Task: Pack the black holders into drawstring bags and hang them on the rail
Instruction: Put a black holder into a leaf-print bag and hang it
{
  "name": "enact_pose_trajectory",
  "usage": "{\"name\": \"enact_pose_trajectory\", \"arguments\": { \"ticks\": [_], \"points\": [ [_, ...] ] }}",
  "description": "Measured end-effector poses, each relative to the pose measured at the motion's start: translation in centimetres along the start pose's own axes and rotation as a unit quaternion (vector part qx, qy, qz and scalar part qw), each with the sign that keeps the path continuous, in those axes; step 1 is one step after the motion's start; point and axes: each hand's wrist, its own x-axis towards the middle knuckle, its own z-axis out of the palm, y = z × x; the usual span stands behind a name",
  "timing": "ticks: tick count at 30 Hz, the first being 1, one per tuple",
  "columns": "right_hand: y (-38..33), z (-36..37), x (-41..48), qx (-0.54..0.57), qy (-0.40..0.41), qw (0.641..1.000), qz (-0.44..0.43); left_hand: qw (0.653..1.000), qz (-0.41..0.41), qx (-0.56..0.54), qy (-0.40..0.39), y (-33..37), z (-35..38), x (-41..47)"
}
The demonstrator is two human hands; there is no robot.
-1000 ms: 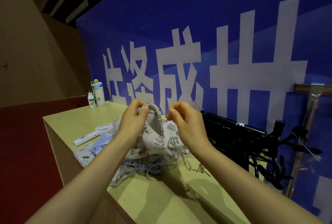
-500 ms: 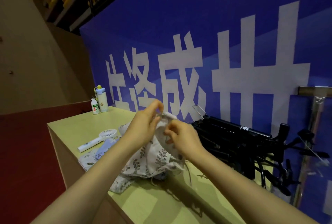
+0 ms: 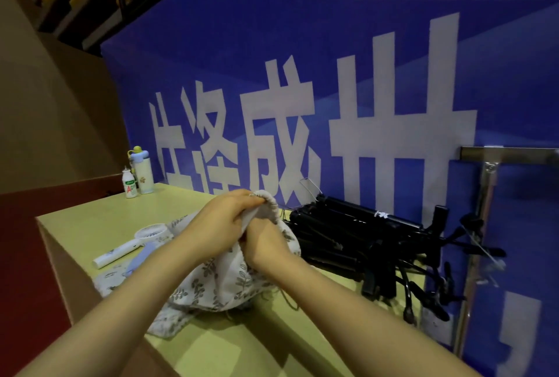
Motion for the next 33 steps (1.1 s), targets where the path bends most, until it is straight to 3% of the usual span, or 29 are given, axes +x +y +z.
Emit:
{"name": "enact_pose_trajectory", "arguments": {
  "ticks": [4,9,12,17,20,27,33],
  "points": [
    [0.9,-1.1,0.2,0.015,-0.001,1.0,-0.02,0.998,-0.055,0.007,0.015,-0.8,0.6,1.1],
    [4.0,-4.3,-0.7,0.131,0.158,0.979,-0.013,0.992,-0.111,-0.064,0.013,-1.1,1.4,2.1],
    [7.7,-6.2,-0.6,0.074,0.207,0.974,0.056,0.989,-0.12,-0.089,0.007,-0.9,2.0,2.7],
    [12.7,-6.7,-0.8,-0.136,0.058,0.979,0.143,0.986,-0.124,-0.11,0.01,-1.0,2.9,3.6],
    [14.1,-6.6,-0.9,-0.214,0.029,0.964,0.156,0.982,-0.142,-0.125,0.013,-1.3,3.3,3.9],
    [15.7,-6.0,-0.7,-0.286,-0.046,0.936,0.2,0.973,-0.151,-0.173,0.019,-1.9,4.0,4.4],
    [16.2,-5.8,-0.4,-0.303,-0.04,0.931,0.201,0.968,-0.134,-0.208,0.04,-2.3,4.6,4.1]
  ]
}}
